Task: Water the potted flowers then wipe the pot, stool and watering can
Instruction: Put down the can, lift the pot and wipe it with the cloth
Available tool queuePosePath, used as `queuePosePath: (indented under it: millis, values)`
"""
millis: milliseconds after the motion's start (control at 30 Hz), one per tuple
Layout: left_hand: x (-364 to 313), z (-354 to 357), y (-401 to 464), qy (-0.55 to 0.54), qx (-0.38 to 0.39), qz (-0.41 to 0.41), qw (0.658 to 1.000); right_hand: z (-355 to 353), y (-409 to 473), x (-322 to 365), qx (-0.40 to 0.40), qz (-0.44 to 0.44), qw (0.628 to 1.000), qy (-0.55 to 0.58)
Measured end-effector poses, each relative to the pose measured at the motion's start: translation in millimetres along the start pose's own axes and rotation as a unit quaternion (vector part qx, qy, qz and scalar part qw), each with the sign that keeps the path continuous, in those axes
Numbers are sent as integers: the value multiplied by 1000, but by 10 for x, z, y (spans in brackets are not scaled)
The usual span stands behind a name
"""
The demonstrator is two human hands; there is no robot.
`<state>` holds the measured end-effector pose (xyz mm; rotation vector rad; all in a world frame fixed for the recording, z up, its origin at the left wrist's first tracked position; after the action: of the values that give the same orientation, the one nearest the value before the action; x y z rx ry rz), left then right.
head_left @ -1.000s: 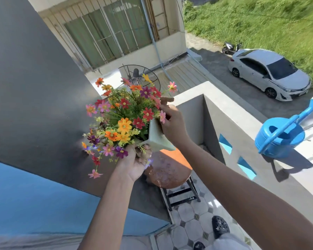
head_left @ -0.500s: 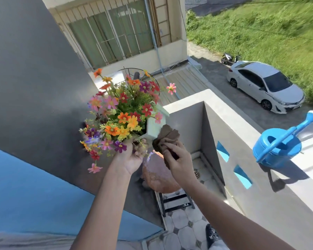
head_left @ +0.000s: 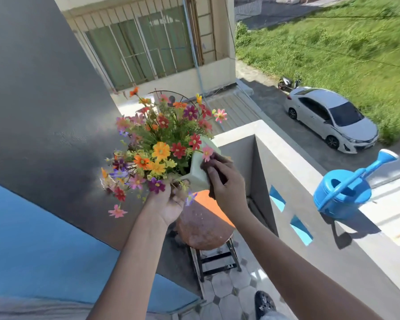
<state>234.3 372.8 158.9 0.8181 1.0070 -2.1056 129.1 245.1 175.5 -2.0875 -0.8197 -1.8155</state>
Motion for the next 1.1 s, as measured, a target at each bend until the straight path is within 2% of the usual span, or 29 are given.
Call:
queuePosePath:
  millis: [133,400,500,567,633,700,767,867,933,1000,1100]
  values:
    - [-14,-82,34,25,-3,13,1000,3,-80,-432,20,108,994,-23]
    - [153,-216,124,75,-55,-2,996,11,101,291,-3,18,999,49]
    - [251,-496,295,126,-35,-61,990,-46,339,259,-39,11,999,30]
    - [201,-386,219,107,-4,-48,993,-112,482,131,-74,22,997,-2]
    - [147,-226,99,83,23,-11,996,-145,595,-87,-76,70,994,-31]
    - [105,-105,-60,57,32,6,998,-150,661,-293,-54,148,988,-10]
    - [116,-211,11,61,36,7,997,-168,693,-325,-48,185,981,18]
    - [181,-476,197,134,-40,-13,990,-105,751,-133,-46,147,988,26]
    - [195,-513,276,129,-76,-20,989,-10,738,61,-33,93,994,42]
    - [160,-302,212,101,-15,-25,994,63,648,237,1,31,997,68]
    - [68,-115,62,48,-12,-1,999,92,400,346,14,-57,998,25]
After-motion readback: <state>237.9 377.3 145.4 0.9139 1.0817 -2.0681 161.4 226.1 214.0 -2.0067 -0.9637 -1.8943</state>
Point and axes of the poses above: each hand's wrist, its own y-axis towards the middle knuckle, its own z-axis out of the palm, x = y × z, the point moved 6 cm from there along y, towards the middle knuckle, and after that the axes turned 12 degrees about z, right-handed, at the moved point
